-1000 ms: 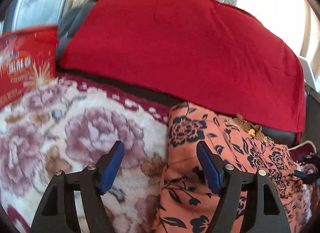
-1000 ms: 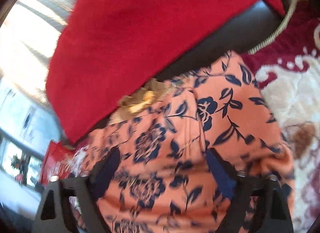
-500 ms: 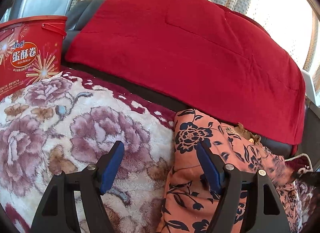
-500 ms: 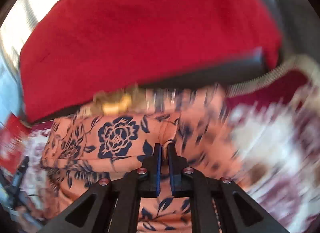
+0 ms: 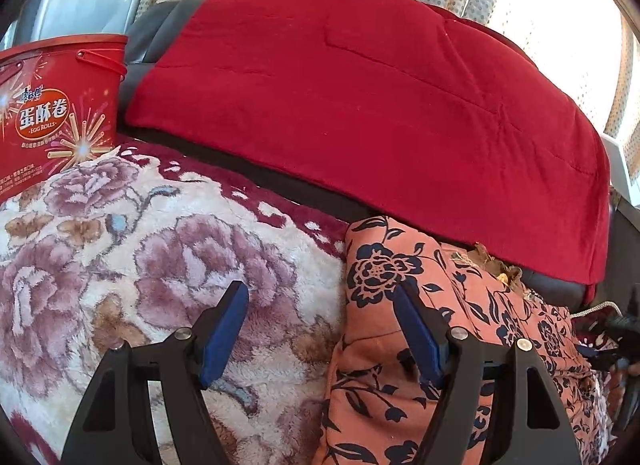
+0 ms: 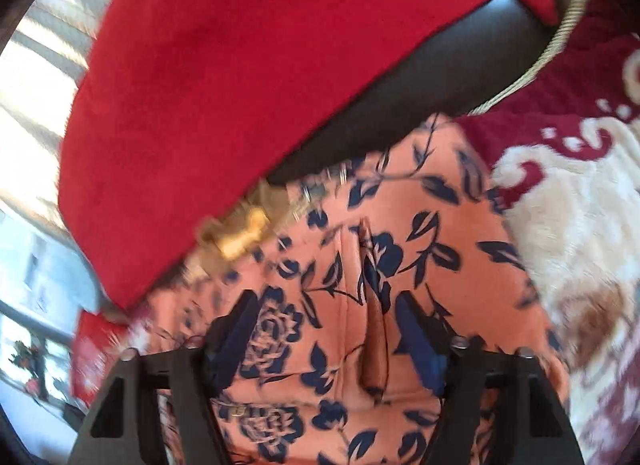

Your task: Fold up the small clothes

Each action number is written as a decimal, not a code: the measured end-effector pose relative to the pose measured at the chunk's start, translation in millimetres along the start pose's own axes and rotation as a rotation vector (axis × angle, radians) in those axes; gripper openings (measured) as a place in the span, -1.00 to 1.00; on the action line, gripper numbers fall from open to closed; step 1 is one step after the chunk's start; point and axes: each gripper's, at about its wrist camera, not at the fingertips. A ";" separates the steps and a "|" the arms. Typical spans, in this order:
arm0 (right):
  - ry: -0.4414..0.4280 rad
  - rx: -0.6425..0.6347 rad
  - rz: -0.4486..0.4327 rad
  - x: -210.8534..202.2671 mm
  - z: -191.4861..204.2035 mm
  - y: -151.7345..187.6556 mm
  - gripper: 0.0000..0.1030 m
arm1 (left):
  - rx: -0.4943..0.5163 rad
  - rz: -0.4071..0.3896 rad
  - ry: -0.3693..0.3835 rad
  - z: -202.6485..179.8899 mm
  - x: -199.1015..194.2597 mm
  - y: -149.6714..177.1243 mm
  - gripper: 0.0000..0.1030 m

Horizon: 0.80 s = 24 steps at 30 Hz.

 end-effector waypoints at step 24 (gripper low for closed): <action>0.049 -0.187 -0.267 -56.1 37.7 21.3 -0.64 | 0.254 0.276 -0.042 -61.6 54.3 4.1 0.46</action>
Point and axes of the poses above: each gripper's, at about its wrist camera, not at the fingertips, and x roughly the way its jaws point, z to its left, y to its underside, and after that the axes turned 4 degrees about -y, right-handed
